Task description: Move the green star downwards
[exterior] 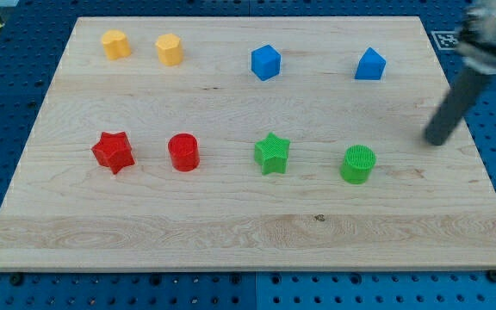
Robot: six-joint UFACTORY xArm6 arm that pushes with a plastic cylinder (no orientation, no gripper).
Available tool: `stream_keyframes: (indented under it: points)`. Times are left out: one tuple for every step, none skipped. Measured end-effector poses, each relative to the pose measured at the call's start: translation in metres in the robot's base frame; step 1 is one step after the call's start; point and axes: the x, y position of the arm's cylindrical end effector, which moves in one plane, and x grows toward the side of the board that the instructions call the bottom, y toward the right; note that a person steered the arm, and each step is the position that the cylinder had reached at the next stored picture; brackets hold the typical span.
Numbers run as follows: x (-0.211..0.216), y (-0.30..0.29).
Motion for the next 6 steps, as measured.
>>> stream_keyframes:
  points:
    - [-0.006,-0.104]
    - [-0.008,-0.187]
    - [-0.001,-0.216]
    - [0.038,-0.216]
    - [0.073,-0.21]
    - [0.082,-0.21]
